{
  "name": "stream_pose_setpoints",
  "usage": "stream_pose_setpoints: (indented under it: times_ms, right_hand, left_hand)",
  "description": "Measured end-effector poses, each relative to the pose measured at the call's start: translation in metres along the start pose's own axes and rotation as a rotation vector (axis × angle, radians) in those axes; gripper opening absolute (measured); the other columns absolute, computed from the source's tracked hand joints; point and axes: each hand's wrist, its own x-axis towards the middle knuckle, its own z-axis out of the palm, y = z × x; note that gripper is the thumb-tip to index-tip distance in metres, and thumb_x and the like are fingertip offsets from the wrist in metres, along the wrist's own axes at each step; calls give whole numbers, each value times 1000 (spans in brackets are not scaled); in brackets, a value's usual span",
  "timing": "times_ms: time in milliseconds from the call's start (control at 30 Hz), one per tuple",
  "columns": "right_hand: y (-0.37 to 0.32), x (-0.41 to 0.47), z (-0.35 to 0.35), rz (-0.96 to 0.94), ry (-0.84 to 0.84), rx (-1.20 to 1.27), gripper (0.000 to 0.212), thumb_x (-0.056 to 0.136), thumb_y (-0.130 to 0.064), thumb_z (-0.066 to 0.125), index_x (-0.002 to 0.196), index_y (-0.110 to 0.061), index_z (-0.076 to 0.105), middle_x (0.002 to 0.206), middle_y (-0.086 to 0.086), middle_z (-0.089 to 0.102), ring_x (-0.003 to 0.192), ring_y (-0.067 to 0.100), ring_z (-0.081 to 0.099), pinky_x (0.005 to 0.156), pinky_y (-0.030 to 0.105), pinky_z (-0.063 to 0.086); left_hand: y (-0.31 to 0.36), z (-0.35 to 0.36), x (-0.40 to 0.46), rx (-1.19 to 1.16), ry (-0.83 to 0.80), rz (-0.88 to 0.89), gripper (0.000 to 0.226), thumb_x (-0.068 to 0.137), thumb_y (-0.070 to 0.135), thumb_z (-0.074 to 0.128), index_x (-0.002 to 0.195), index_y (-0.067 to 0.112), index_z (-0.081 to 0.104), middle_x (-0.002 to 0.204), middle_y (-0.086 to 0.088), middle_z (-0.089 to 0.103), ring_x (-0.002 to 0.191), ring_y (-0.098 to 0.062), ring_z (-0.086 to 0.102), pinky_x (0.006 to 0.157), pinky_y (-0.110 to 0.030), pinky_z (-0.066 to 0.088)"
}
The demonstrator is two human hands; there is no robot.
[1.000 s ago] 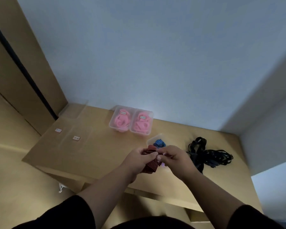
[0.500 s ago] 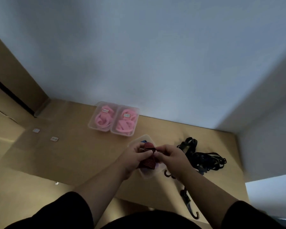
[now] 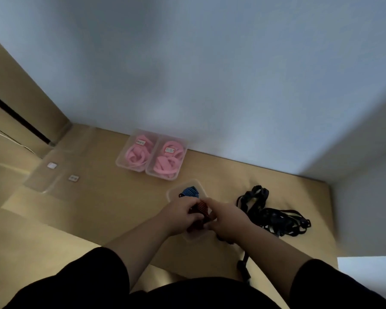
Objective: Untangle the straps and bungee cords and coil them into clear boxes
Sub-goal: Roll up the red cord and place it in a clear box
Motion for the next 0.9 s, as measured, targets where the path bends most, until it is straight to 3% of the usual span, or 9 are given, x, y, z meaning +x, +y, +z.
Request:
stream_pose_setpoints:
  times_ms: [100, 167, 300, 467, 567, 667, 767, 900]
  right_hand:
    - [4, 3, 3, -35, 30, -180, 64, 83, -45, 73, 139, -46, 42, 113, -8, 66, 104, 19, 62, 72, 33, 49]
    - [6, 6, 5, -41, 27, -279, 57, 83, -50, 72, 134, -42, 48, 113, -7, 59, 107, 19, 55, 73, 35, 47]
    - [4, 12, 8, 24, -29, -422, 54, 83, -58, 70, 130, -37, 53, 112, -1, 51, 105, 22, 51, 74, 38, 51]
    - [0, 22, 1, 116, -126, -503, 52, 84, -50, 75, 131, -36, 58, 112, -1, 54, 93, 21, 59, 71, 38, 57]
    - [-4, 25, 0, 89, -148, -515, 62, 82, -58, 73, 135, -31, 56, 115, 1, 57, 96, 23, 61, 68, 36, 53]
    - [-3, 24, 0, -22, -67, -442, 77, 80, -56, 74, 145, -35, 38, 122, 1, 55, 105, 24, 59, 72, 38, 54]
    - [-2, 25, 2, -144, -69, -452, 64, 86, -47, 70, 142, -38, 41, 116, 0, 53, 107, 24, 55, 77, 38, 52]
    - [-5, 27, 5, -157, -35, -561, 50, 89, -46, 66, 135, -32, 50, 114, 2, 54, 105, 25, 52, 75, 36, 38]
  left_hand:
    - [1, 0, 4, 87, -85, 15, 13, 90, 28, 67, 103, 25, 65, 101, 9, 66, 98, -13, 60, 83, -29, 47]
    - [1, 1, 6, 176, -149, 19, 20, 91, 32, 66, 108, 23, 65, 107, 4, 67, 100, -15, 60, 85, -34, 49]
    - [-1, 5, 10, 317, -196, 57, 35, 90, 38, 67, 120, 20, 59, 117, -1, 62, 108, -21, 58, 90, -40, 49]
    - [-12, 10, 1, 373, -159, 27, 81, 76, 49, 77, 143, 22, 41, 128, -1, 46, 115, -19, 49, 100, -37, 47]
    - [-14, 13, -4, 430, -133, 18, 72, 80, 49, 72, 141, 21, 45, 124, -5, 50, 112, -23, 51, 95, -38, 48]
    - [-11, 17, -3, 455, -68, 28, 58, 87, 45, 65, 135, 18, 49, 120, -8, 52, 110, -27, 52, 89, -39, 47]
    - [-9, 22, -3, 448, -39, 48, 48, 89, 40, 65, 128, 17, 53, 119, -8, 53, 110, -26, 51, 88, -36, 45]
    - [-9, 27, -1, 437, -29, 50, 45, 90, 38, 65, 126, 15, 52, 120, -9, 52, 110, -26, 49, 90, -36, 45]
